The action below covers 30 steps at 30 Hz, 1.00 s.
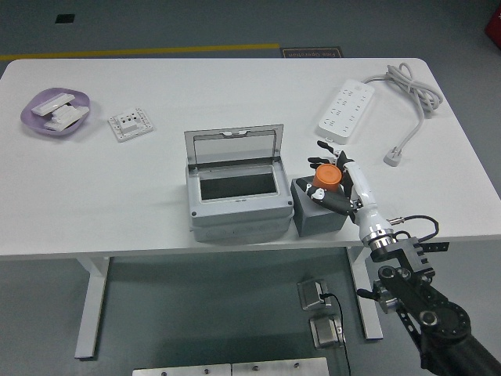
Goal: Pick up the cylinder from the cube,place it in the box,flap close box
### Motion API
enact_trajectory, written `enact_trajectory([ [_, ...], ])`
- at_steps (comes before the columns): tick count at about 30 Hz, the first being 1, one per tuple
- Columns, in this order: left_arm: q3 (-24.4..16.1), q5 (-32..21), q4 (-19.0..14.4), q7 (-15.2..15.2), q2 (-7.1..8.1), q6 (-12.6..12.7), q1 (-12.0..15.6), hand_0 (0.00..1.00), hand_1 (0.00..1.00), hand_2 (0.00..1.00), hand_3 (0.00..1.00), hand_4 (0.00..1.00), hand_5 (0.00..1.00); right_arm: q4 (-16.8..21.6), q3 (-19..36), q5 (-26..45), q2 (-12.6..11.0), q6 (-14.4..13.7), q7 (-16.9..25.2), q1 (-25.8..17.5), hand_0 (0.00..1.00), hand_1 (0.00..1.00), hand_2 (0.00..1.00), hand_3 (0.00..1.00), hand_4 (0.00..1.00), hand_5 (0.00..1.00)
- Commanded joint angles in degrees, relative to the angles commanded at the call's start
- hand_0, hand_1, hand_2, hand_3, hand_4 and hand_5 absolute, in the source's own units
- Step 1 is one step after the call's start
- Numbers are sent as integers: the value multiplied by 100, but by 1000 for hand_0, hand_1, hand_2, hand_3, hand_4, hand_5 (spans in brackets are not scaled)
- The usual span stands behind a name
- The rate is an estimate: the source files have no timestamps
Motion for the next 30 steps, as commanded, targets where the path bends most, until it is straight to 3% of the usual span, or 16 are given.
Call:
enact_trajectory([
  [4, -6, 7, 0, -3, -3, -2, -2, 822, 811, 777, 838, 725, 477, 19, -22, -34, 1, -56, -47, 7, 632, 549, 564, 681, 138, 2],
  [5, -8, 9, 0, -5, -5, -2, -3, 822, 811, 777, 838, 725, 477, 31, -31, -58, 0, -78, -72, 11, 478, 440, 484, 578, 2, 2],
  [10, -14, 8, 0, -10, -12, -6, -8, 822, 811, 777, 838, 725, 477, 73, -57, -125, -6, -134, -125, 30, 478, 440, 484, 578, 2, 2],
  [11, -17, 10, 0, -13, -12, -6, -10, 822, 811, 777, 838, 725, 477, 86, -59, -135, -9, -144, -122, 32, 359, 356, 418, 432, 2, 2],
  [16, -35, 15, 0, -20, -15, -9, -10, 822, 811, 777, 838, 725, 477, 162, -56, -192, -26, -199, -85, 51, 359, 356, 418, 432, 2, 2],
  [17, -40, 20, 0, -21, -14, -11, -9, 822, 811, 777, 838, 725, 477, 175, -53, -205, -30, -207, -77, 58, 351, 293, 359, 330, 2, 2],
  [22, -66, 43, 0, -24, -8, -14, -5, 822, 811, 777, 838, 725, 477, 242, -41, -276, -71, -221, -75, 112, 351, 293, 359, 330, 2, 2],
  [30, -99, 79, 0, -1, 8, -1, 27, 822, 811, 777, 838, 725, 477, 755, -270, -822, -253, -89, -511, 342, 404, 310, 351, 290, 2, 2],
])
